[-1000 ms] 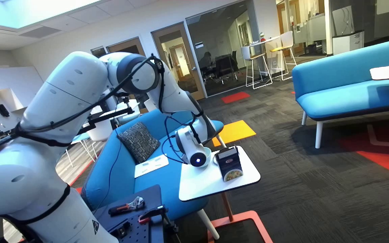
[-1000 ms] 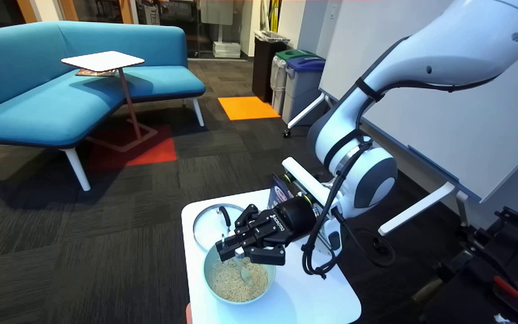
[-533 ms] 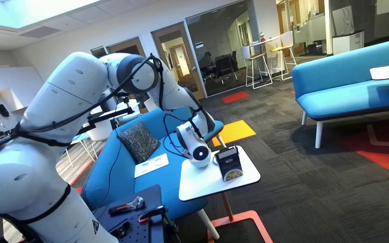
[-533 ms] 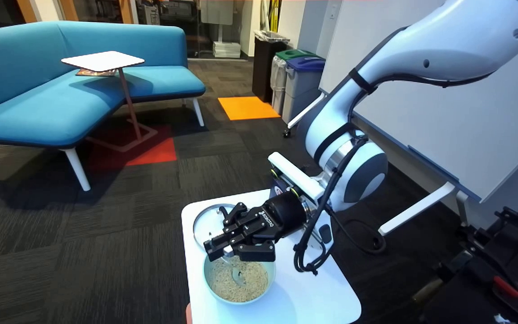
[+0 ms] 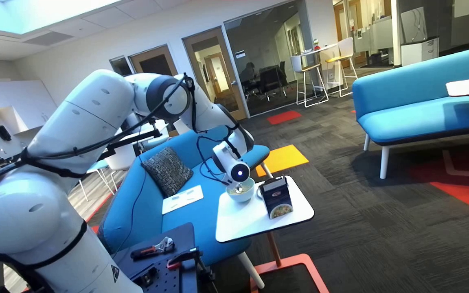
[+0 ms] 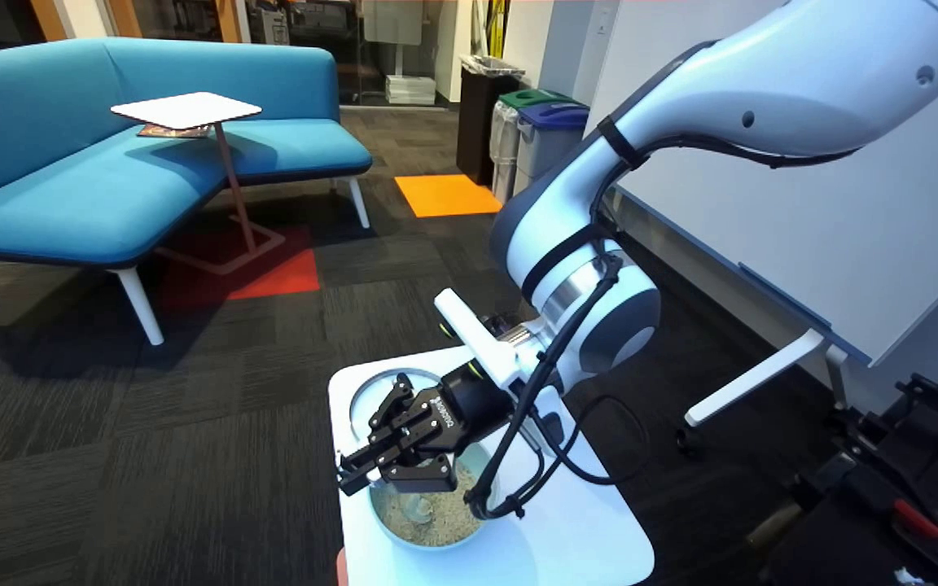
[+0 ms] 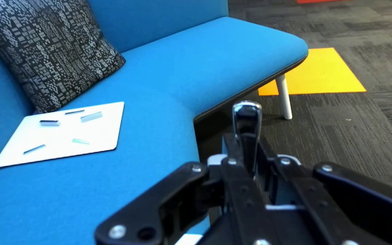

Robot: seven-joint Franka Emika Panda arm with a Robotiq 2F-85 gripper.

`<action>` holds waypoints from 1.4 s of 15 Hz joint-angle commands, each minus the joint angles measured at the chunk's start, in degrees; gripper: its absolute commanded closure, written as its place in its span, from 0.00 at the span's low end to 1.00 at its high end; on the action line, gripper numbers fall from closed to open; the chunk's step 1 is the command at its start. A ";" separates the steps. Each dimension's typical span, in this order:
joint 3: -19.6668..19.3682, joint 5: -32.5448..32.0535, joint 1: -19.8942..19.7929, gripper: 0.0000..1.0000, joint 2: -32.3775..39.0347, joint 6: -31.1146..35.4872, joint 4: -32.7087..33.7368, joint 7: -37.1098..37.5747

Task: Use the spoon to stir the contents in the blue bowl

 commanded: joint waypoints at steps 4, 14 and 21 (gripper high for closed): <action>-0.36 -0.01 0.61 0.96 2.81 4.21 6.33 -1.14; -1.12 -0.66 -2.82 0.96 2.96 4.58 5.26 1.43; 0.11 -6.54 -3.21 0.96 1.72 3.41 1.70 9.48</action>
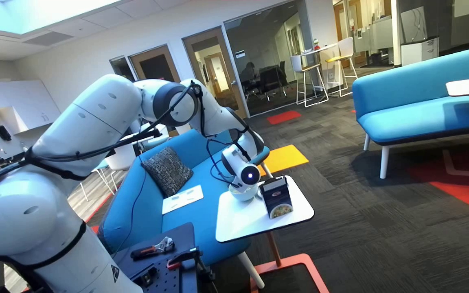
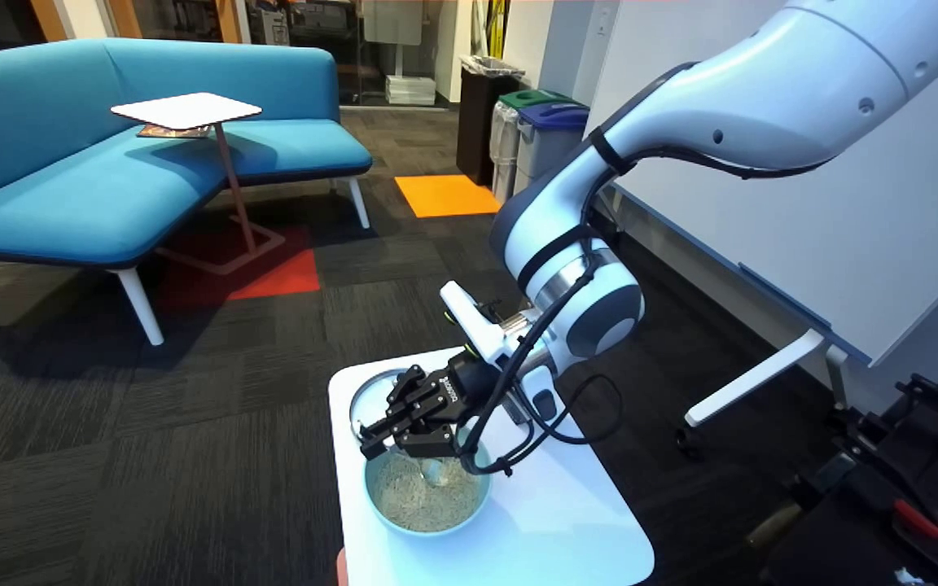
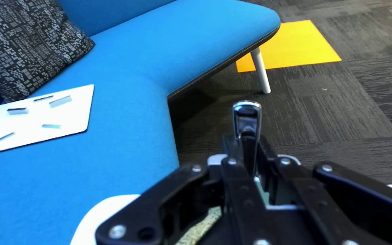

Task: Use the spoon to stir the contents in the blue bowl

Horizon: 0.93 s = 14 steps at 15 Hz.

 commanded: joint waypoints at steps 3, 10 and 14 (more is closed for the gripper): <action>1.96 -5.99 -1.18 0.96 -2.13 -2.28 -2.88 6.23; 2.14 1.57 -3.21 0.96 -2.73 -7.14 -3.47 -7.32; 1.82 3.35 -5.67 0.96 -3.11 -14.44 -6.42 -13.04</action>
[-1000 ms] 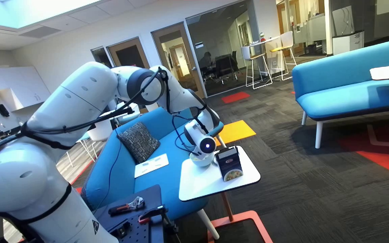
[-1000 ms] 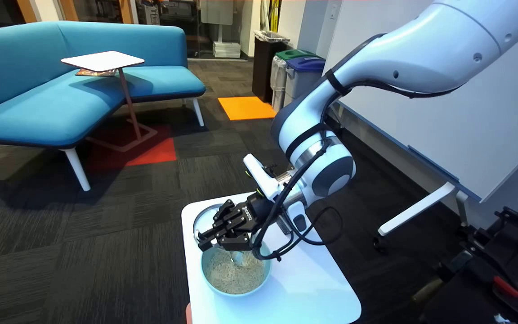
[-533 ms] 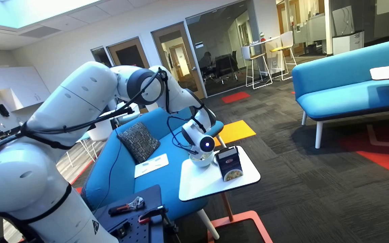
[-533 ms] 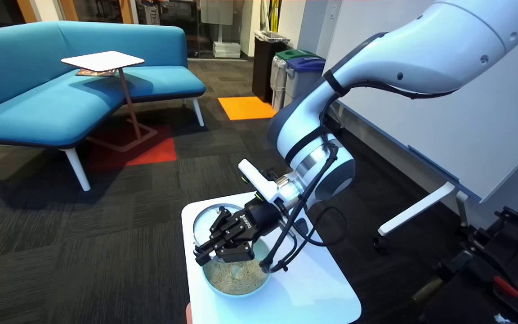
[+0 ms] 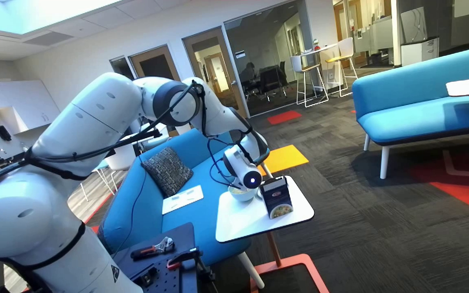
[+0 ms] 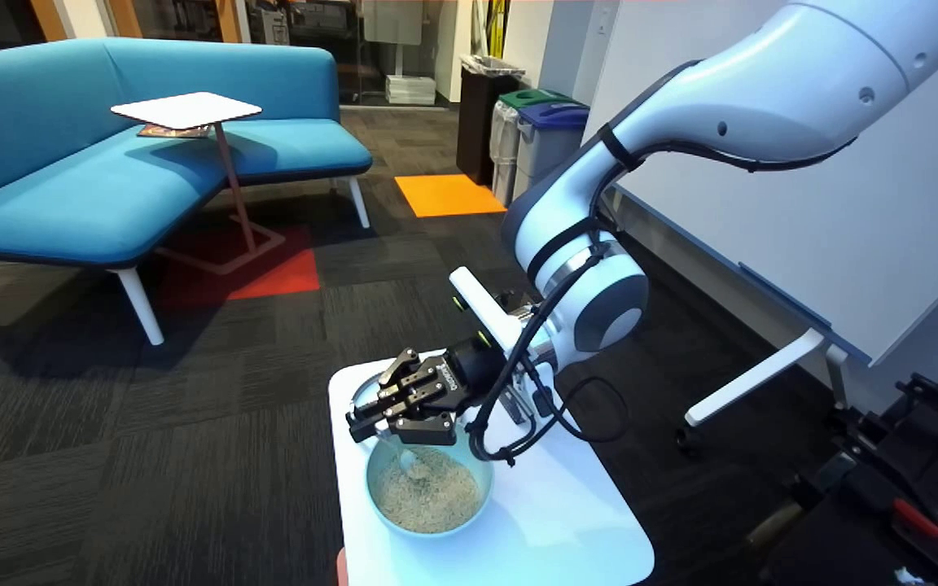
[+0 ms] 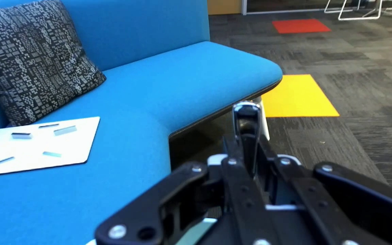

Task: Use the spoon to stir the contents in the blue bowl

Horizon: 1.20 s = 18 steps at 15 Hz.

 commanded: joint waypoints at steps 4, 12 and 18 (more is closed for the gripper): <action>-0.09 2.05 -5.23 0.96 -2.67 -15.40 -8.63 -9.64; -0.83 8.23 0.81 0.96 -8.93 -2.87 -12.24 -11.20; -0.70 10.36 8.88 0.96 -11.53 21.52 -5.96 -4.63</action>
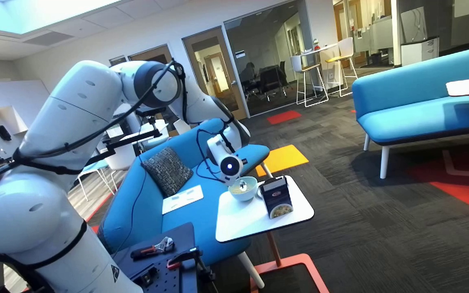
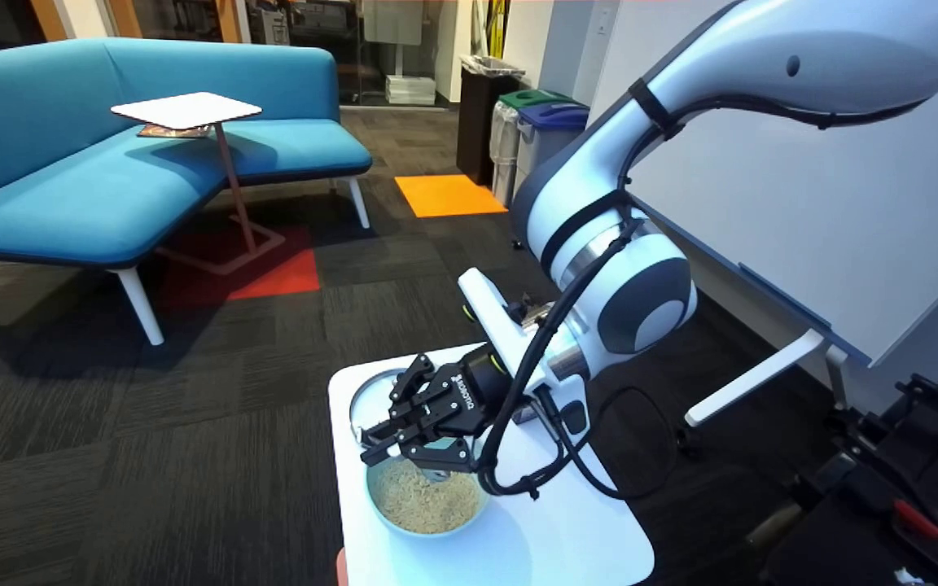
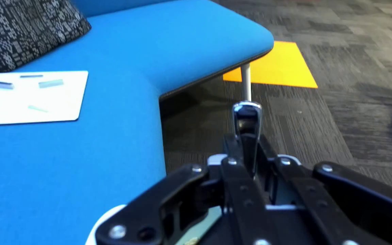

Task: Use the spoon to stir the contents in the blue bowl

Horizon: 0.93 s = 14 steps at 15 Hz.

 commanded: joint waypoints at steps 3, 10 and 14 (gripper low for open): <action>0.58 -5.22 3.95 0.58 -1.00 16.32 5.05 11.86; 1.59 -17.65 3.47 0.13 -1.07 21.45 4.93 23.91; 0.34 -25.71 5.85 0.00 -3.98 27.08 1.02 25.00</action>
